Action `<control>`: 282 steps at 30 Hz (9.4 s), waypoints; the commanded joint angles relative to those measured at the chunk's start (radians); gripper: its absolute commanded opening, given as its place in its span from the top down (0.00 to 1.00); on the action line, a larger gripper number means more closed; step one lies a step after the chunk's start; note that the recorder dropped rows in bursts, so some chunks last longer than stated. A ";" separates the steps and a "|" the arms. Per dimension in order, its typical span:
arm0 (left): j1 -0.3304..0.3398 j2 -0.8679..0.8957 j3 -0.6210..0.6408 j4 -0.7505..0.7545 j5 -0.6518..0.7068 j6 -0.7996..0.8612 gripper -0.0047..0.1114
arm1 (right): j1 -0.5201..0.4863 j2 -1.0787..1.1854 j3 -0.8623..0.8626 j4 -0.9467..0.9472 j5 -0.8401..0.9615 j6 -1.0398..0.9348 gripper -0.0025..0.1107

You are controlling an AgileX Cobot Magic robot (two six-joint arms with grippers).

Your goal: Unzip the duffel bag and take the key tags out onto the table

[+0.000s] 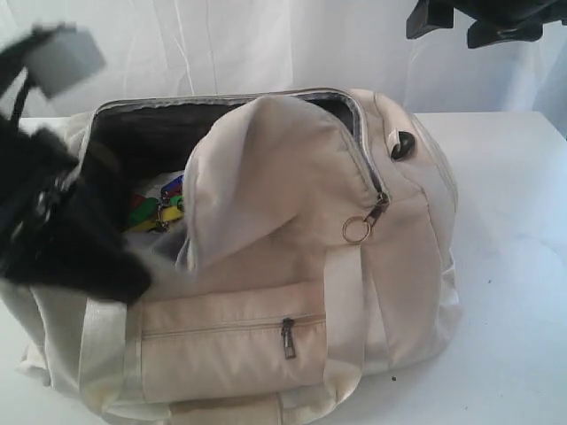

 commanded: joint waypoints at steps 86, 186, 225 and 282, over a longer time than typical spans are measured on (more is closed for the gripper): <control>0.155 -0.377 0.336 0.970 -0.707 -1.408 0.96 | 0.413 0.382 -0.265 0.022 0.352 -0.214 0.62; 0.224 -0.796 0.713 1.254 -0.980 -1.751 0.96 | -0.005 -0.006 0.639 -0.442 0.014 0.156 0.53; 0.224 -0.796 0.713 1.251 -0.976 -1.753 0.96 | -0.005 -1.215 0.816 -0.431 -0.379 0.189 0.98; 0.372 -1.116 0.935 0.673 -1.007 -1.034 0.96 | -0.005 -1.214 0.816 -0.431 -0.379 0.199 0.98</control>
